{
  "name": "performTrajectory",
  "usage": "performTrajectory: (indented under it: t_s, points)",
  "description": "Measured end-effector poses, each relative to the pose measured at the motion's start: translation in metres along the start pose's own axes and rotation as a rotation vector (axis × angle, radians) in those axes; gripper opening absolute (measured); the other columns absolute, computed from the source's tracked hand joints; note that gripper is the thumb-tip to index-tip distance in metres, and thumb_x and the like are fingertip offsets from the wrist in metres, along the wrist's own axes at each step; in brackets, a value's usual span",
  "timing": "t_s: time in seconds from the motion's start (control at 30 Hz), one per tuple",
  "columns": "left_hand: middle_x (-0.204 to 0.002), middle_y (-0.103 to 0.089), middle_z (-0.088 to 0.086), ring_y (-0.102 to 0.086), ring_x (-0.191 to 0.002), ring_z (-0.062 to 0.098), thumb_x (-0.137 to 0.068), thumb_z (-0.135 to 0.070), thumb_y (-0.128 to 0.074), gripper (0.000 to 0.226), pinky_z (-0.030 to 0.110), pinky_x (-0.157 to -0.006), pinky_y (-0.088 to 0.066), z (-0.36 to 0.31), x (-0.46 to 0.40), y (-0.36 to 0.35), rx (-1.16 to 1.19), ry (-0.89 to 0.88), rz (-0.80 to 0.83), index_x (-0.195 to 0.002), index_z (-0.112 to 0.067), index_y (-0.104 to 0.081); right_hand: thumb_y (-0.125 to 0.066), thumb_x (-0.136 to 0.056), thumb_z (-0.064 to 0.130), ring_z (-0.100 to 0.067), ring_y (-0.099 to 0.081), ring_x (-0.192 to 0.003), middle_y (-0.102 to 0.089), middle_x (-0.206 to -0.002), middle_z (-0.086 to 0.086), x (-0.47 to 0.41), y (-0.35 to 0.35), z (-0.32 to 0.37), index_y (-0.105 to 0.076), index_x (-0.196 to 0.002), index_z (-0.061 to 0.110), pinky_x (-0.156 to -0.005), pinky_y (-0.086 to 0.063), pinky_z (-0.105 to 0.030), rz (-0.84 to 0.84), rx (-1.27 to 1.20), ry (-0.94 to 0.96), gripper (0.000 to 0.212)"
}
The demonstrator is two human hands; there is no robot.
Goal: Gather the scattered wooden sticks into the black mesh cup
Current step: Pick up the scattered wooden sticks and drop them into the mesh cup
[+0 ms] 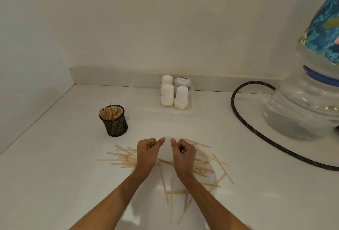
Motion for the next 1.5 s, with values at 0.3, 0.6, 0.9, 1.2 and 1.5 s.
performTrajectory:
  t_s: [0.3,0.6,0.9,1.2,1.5]
  points:
    - [-0.04,-0.031,-0.004,-0.027,-0.039,0.01,-0.099,-0.038,-0.051,0.06,0.019,-0.044,-0.029,0.008,0.004,-0.003,0.031,0.034,0.002,-0.044,-0.017,-0.035,-0.055,-0.1,0.028,-0.01,-0.022,-0.049,-0.023,-0.049,0.006,-0.004,-0.006,0.006,-0.024,-0.053,0.017,-0.049,-0.027,-0.025,0.023,-0.006,0.004,0.056]
    - [-0.043,-0.024,-0.006,-0.024,-0.042,0.009,-0.094,-0.037,-0.06,0.059,0.019,-0.045,-0.028,0.006,-0.002,0.002,-0.008,0.089,-0.02,-0.047,-0.022,-0.026,-0.045,-0.098,0.047,-0.014,-0.026,-0.045,-0.029,-0.046,0.001,-0.006,-0.016,-0.004,-0.034,-0.051,0.014,-0.046,-0.026,-0.024,0.142,0.008,-0.113,0.059]
    - [-0.048,-0.053,0.012,-0.05,-0.045,0.019,-0.101,-0.05,-0.028,0.074,0.02,-0.049,-0.043,-0.031,-0.044,0.038,0.147,0.001,-0.059,-0.052,0.002,-0.05,-0.023,-0.104,0.047,-0.015,-0.063,-0.071,-0.064,-0.063,-0.002,-0.039,-0.052,0.018,-0.059,-0.063,0.007,-0.071,-0.045,-0.021,0.171,-0.293,-0.226,0.068]
    - [-0.081,-0.068,0.015,-0.063,-0.07,0.032,-0.104,-0.047,-0.027,0.067,0.036,-0.067,-0.047,-0.066,-0.105,0.111,0.085,-0.196,-0.148,-0.069,-0.006,-0.068,-0.02,-0.106,0.043,-0.003,-0.064,-0.084,-0.07,-0.085,-0.001,-0.067,-0.116,0.048,-0.064,-0.08,0.006,-0.079,-0.039,-0.022,0.215,-0.333,-0.211,0.063]
    - [-0.097,-0.071,-0.001,-0.064,-0.093,0.01,-0.104,-0.049,-0.021,0.072,0.007,-0.076,-0.038,-0.071,-0.165,0.165,-0.125,-0.166,-0.316,-0.079,-0.005,-0.072,-0.02,-0.107,0.04,0.004,-0.059,-0.088,-0.069,-0.094,0.002,-0.094,-0.195,0.075,-0.069,-0.091,0.006,-0.079,-0.036,-0.003,0.276,-0.302,-0.123,0.062]
Point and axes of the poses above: each hand's wrist, its own x-axis away from the middle knuckle, its own y-axis out of the back of the hand, z = x × y, the point moved 5 cm from there along -x, towards the middle knuckle
